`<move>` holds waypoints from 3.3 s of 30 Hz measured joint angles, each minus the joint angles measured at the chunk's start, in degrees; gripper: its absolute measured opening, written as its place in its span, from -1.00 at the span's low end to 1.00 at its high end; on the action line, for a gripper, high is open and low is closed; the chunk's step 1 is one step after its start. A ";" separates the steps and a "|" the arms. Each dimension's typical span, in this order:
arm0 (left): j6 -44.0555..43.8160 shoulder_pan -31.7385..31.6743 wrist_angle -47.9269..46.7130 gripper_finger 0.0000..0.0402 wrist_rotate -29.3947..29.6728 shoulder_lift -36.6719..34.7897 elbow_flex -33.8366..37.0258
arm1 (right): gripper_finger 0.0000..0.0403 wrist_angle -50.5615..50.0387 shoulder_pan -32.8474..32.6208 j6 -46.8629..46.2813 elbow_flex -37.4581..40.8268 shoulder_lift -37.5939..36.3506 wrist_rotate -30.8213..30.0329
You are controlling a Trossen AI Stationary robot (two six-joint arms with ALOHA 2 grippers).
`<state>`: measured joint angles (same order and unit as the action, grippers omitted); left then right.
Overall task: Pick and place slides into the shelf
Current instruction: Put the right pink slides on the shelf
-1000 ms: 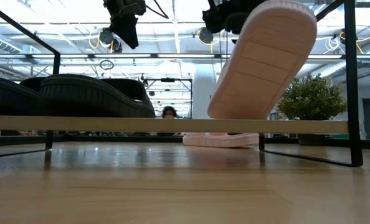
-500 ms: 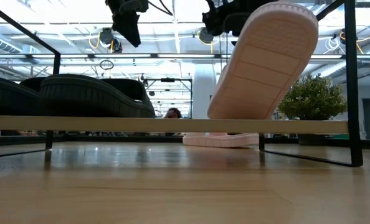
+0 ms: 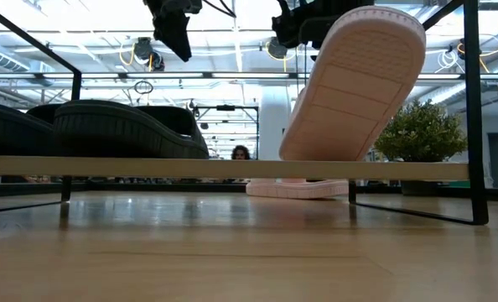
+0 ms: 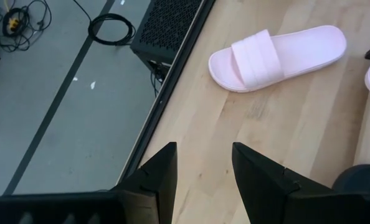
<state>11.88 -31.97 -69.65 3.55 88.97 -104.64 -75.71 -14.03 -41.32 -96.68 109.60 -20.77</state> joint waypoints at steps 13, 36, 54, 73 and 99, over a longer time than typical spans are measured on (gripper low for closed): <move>0.06 0.22 0.70 -0.26 0.00 0.00 0.00 | -1.00 -2.33 -1.10 1.48 0.00 0.04 -5.05; 0.46 0.18 2.99 -0.26 0.02 0.00 0.00 | -1.00 -2.30 -1.06 4.07 0.00 0.04 -6.03; 0.96 0.18 3.04 -0.26 0.02 0.00 0.00 | -1.00 2.97 -0.91 3.04 4.52 0.04 -3.21; 1.40 0.24 2.99 -0.26 0.00 0.00 0.00 | -1.00 -1.47 -0.93 3.80 4.55 0.04 -1.44; 1.62 0.26 2.99 -0.26 0.00 0.00 0.00 | -0.98 1.33 -0.93 5.70 4.55 0.04 3.12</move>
<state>13.50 -31.70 -66.65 3.55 88.97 -104.64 -74.39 -14.96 -35.62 -92.14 109.65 -17.65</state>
